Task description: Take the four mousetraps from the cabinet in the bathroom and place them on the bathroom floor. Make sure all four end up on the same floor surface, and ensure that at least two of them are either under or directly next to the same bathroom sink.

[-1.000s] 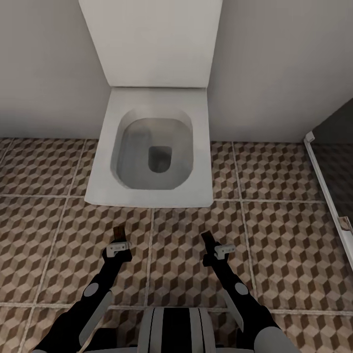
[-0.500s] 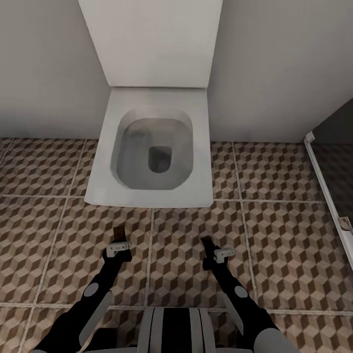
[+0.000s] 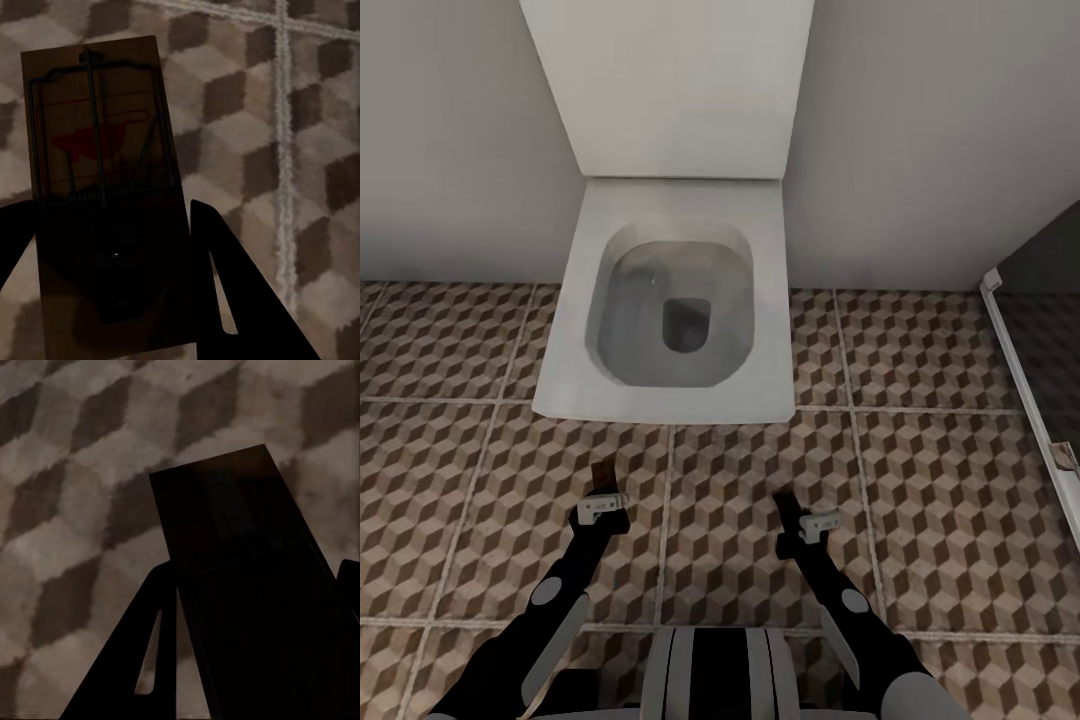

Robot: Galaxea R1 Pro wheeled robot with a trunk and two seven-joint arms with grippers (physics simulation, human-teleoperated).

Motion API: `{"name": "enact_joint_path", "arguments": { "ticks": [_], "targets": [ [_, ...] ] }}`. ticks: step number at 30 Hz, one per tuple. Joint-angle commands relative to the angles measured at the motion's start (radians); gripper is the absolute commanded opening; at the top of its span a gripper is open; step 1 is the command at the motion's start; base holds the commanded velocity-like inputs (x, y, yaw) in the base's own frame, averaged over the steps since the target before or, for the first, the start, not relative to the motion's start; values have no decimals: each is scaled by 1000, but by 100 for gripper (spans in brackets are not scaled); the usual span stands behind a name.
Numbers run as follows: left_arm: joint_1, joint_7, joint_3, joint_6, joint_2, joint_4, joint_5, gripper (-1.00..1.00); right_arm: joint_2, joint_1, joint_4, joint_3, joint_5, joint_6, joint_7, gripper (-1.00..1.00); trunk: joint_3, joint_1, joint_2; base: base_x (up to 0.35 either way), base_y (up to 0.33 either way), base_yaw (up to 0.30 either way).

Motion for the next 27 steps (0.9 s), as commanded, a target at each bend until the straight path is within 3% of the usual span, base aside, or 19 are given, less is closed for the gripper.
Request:
{"name": "enact_joint_path", "arguments": {
  "ticks": [1,27],
  "targets": [
    [-1,10,-6,-5,1,0,6,-100,-1,0,5,0,-4,-3,5,-100,0,0,0,0,0,0],
    [-1,10,-6,-5,1,0,6,-100,-8,0,32,0,-4,-4,3,-100,0,0,0,0,0,0]
  ]
}}
